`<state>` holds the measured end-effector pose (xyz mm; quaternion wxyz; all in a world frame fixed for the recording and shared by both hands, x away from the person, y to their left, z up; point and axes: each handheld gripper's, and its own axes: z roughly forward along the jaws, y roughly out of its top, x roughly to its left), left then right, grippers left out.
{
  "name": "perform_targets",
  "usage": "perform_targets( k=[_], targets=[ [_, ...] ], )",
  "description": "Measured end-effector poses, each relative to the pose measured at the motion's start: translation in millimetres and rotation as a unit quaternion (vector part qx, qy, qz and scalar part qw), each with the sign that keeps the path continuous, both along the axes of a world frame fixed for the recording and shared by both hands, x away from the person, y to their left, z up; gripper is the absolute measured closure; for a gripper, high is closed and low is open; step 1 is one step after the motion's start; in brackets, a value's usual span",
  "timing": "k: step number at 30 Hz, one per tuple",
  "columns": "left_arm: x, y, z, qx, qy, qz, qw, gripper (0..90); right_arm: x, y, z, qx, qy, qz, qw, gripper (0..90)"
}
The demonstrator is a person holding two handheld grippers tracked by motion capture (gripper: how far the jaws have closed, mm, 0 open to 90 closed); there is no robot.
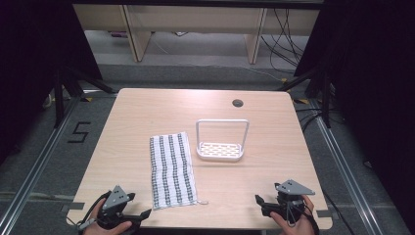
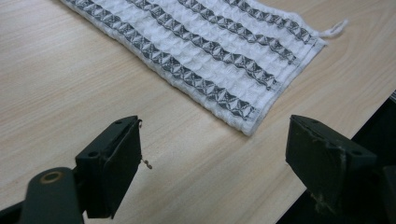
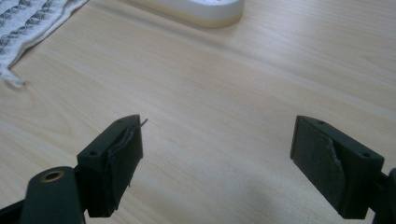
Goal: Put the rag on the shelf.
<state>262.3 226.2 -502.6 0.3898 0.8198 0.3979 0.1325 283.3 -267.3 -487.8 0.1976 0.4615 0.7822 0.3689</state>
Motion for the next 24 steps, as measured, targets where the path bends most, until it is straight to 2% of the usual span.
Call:
perform_targets(
  k=[3,4,5,6,7,8,9,11,12,13,14,15,17,18,20,21,23,24],
  targets=[
    [-0.9,-3.3,-0.3,-0.005,-0.001,0.004,1.0000,17.9,-1.5,5.9,0.0,0.014,0.011,-0.003,0.9998,17.7],
    [-0.7,-2.6,0.4,0.004,-0.001,-0.005,1.0000,17.9,0.7,4.9,0.1,0.002,0.003,0.017,0.9999,17.9],
    [-0.7,-2.6,0.4,0.004,-0.001,-0.005,1.0000,17.9,0.7,6.8,0.5,0.003,0.003,0.019,0.9998,17.9],
    [-1.2,-4.5,0.2,0.004,-0.002,-0.003,1.0000,17.9,-1.3,11.1,0.7,0.015,0.012,0.010,0.9998,18.1],
    [-1.2,-4.5,0.2,0.004,-0.002,-0.003,1.0000,18.0,-1.3,11.1,0.7,0.015,0.012,0.010,0.9998,18.1],
    [-1.7,-5.8,-0.6,0.003,-0.004,-0.006,1.0000,18.2,0.9,12.6,1.3,0.002,0.001,0.029,0.9996,18.4],
    [-1.7,-6.5,-0.7,0.002,0.002,-0.008,1.0000,18.3,1.0,15.9,0.9,0.009,0.002,0.032,0.9994,18.5],
    [-0.1,-6.9,-0.3,0.011,-0.010,-0.017,0.9998,18.7,0.6,21.9,2.1,0.008,0.002,0.047,0.9988,19.7],
    [0.1,-9.4,0.6,0.003,-0.006,-0.006,1.0000,19.1,0.0,25.0,3.3,0.003,0.000,0.050,0.9988,20.2],
    [0.0,-10.9,2.4,0.001,-0.005,-0.009,0.9999,19.3,1.1,28.4,3.0,0.005,0.000,0.062,0.9981,20.2],
    [0.0,-10.9,2.4,0.001,-0.005,-0.009,0.9999,19.3,1.1,28.4,3.0,0.005,0.000,0.062,0.9981,20.2],
    [0.6,-15.5,2.2,0.000,-0.011,-0.012,0.9999,19.4,1.2,36.5,3.8,0.001,0.001,0.072,0.9974,21.2],
    [0.4,-18.7,1.1,-0.002,-0.009,-0.014,0.9999,19.4,2.7,44.5,4.1,-0.006,-0.005,0.092,0.9958,22.0],
    [0.6,-20.7,0.1,0.001,-0.009,-0.023,0.9997,19.4,2.7,44.5,4.1,-0.006,-0.005,0.092,0.9958,22.4],
    [0.5,-26.1,-1.3,0.003,-0.010,-0.033,0.9994,19.4,4.0,58.8,3.2,-0.004,-0.009,0.120,0.9928,22.6],
    [0.5,-26.1,-1.3,0.003,-0.010,-0.033,0.9994,19.4,4.0,58.8,3.2,-0.004,-0.009,0.120,0.9928,22.6],
    [0.2,-28.3,-1.9,0.001,-0.010,-0.031,0.9995,19.3,4.4,73.8,2.5,-0.003,-0.010,0.144,0.9895,23.1],
    [0.1,-28.1,-1.3,0.011,-0.008,-0.037,0.9992,19.3,4.5,79.3,2.2,-0.001,-0.009,0.152,0.9884,23.5]
  ],
)
